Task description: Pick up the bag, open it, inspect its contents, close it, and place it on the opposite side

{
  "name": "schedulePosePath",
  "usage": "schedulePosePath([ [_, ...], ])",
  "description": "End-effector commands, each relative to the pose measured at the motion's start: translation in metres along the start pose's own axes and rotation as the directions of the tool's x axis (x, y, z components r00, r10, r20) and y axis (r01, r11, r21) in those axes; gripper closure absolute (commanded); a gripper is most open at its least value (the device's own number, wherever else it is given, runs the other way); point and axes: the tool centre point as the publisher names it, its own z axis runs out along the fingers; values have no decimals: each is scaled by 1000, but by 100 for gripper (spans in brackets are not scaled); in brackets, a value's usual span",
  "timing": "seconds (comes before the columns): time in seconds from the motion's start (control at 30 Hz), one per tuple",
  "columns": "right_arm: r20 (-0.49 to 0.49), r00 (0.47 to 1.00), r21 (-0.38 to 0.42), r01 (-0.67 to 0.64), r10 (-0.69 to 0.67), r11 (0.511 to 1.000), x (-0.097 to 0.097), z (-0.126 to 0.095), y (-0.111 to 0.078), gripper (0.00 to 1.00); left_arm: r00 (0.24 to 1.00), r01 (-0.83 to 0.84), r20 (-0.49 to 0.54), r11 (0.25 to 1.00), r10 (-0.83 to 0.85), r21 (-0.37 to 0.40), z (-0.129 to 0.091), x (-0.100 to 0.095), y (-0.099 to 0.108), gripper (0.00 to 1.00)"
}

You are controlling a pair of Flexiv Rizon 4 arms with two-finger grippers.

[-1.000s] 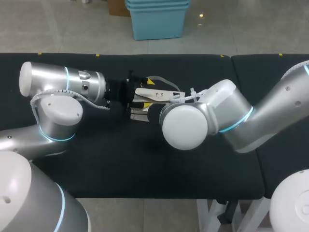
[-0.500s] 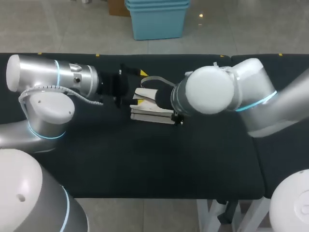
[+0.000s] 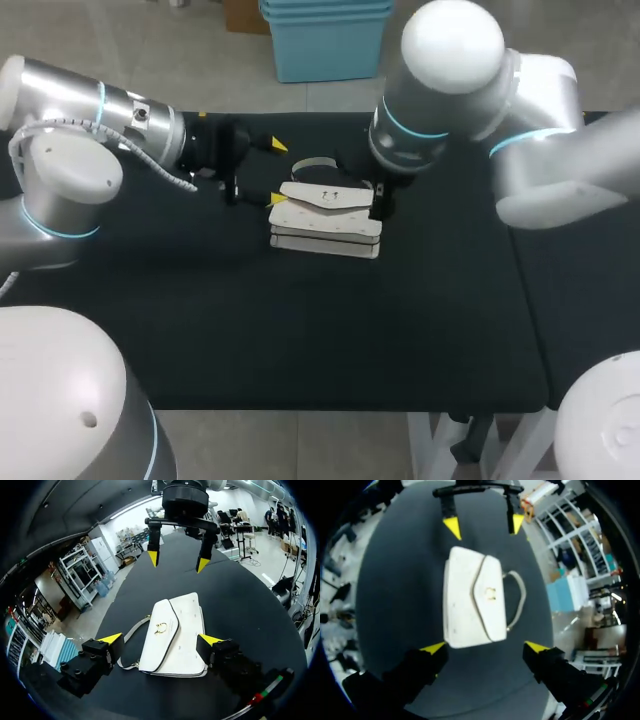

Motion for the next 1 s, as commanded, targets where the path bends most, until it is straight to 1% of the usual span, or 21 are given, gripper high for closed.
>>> schedulePosePath([
  [0.03,-174,985,-11,2,-3,1000,-5,-5,-5,0,996,1,-93,1000,-1,-4,-2,-6,-2,0],
  [0.53,-174,985,-11,2,-3,1000,-5,-5,-5,0,996,1,-93,1000,-1,-4,-2,-6,-2,0],
  [0.57,-182,982,-7,-62,59,998,-9,-2,-1,0,990,108,-92,994,-108,-1,2,-9,-6,0],
  [0.6,-198,973,11,-117,117,993,-11,0,1,0,978,200,-54,980,-200,-14,3,-11,-9,0],
  [0.63,-204,964,48,-163,170,985,-12,1,2,0,958,283,-36,958,-284,-47,4,-13,-13,0],
  [0.67,-225,950,67,-206,216,976,-12,2,2,0,911,408,-18,909,-411,-86,3,-15,-17,0],
  [0.7,-251,936,64,-238,246,969,-12,1,0,0,876,479,2,870,-482,-121,2,-15,-19,0],
  [0.77,-289,896,103,-321,337,942,-15,0,-2,0,807,585,34,790,-590,-182,-1,-14,-22,0],
  [0.8,-331,864,109,-365,380,925,-16,-3,-4,0,778,623,79,751,-623,-219,-3,-11,-23,0],
  [0.83,-350,828,149,-412,437,899,-17,-4,-4,0,752,650,83,716,-654,-253,-4,-9,-24,0],
  [0.87,-342,824,148,-427,451,892,-16,-6,-5,0,744,656,84,701,-663,-281,-5,-5,-25,0],
  [0.9,-366,795,157,-460,484,874,-15,-8,-6,0,738,661,93,689,-668,-295,-5,-3,-26,0],
  [0.93,-396,750,191,-498,530,846,-16,-9,-7,0,729,669,107,670,-677,-321,-5,0,-27,0],
  [0.97,-410,736,196,-506,539,840,-17,-9,-8,0,720,677,124,654,-683,-337,-6,2,-27,0],
  [1.0,-428,692,210,-550,582,808,-17,-11,-10,0,703,691,132,626,-699,-361,-6,3,-27,0],
])
